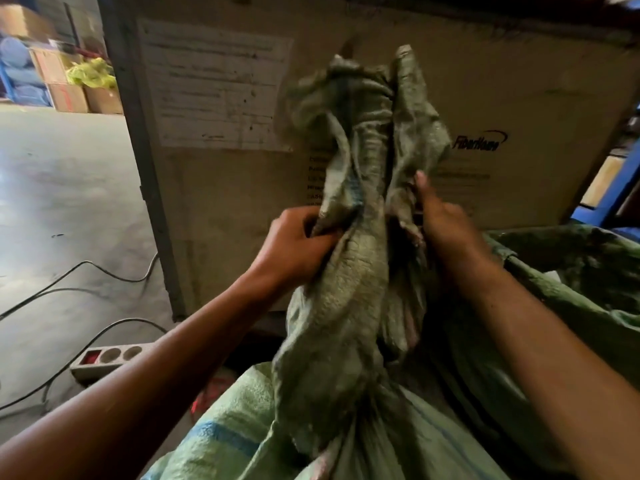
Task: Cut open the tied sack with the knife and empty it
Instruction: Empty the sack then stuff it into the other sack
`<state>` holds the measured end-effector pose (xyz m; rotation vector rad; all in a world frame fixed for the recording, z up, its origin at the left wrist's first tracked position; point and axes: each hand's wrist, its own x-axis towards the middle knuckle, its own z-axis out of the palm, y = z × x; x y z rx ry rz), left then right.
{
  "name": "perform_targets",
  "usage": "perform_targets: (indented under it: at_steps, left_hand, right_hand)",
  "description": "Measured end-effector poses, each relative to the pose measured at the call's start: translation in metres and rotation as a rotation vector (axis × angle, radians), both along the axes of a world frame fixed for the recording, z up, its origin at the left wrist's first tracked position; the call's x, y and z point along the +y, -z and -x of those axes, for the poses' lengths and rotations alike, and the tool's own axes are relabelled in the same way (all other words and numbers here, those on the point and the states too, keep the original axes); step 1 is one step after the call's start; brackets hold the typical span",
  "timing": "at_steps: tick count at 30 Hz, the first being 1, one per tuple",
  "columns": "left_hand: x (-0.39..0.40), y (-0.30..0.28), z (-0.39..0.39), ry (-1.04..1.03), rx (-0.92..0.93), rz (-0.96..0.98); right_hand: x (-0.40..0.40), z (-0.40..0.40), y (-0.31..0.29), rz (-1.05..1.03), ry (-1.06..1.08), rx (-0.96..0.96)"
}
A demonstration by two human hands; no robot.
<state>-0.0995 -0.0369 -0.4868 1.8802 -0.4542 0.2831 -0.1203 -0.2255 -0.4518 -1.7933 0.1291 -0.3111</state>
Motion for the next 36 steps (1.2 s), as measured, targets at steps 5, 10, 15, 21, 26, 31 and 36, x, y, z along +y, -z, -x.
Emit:
perform_targets:
  at_steps: [5, 10, 15, 21, 26, 31, 36]
  left_hand:
    - [0.012, -0.012, -0.008, -0.233, -0.091, -0.018]
    - [0.046, -0.017, -0.022, -0.371, -0.03, 0.136]
    - [0.031, -0.008, -0.026, -0.316, 0.113, 0.236]
    - [0.019, -0.075, -0.026, -0.261, 0.172, 0.235]
    - [0.0, -0.196, -0.004, -0.107, 0.251, 0.144]
    - [-0.007, -0.308, 0.045, -0.061, 0.402, -0.004]
    - [-0.02, -0.45, 0.065, 0.065, 0.383, 0.124]
  right_hand:
    - [0.006, 0.001, 0.019, 0.158, -0.149, -0.242]
    - [-0.055, -0.007, 0.003, 0.02, 0.328, -0.227]
    - [-0.044, -0.021, -0.006, -0.163, 0.275, -0.162]
    - [-0.016, -0.009, -0.095, -0.252, 0.137, -0.236]
    - [0.009, 0.033, -0.22, -0.161, 0.131, -0.152]
    - [0.014, 0.095, -0.322, -0.066, 0.119, 0.105]
    - [-0.013, 0.128, -0.454, 0.023, 0.235, 0.068]
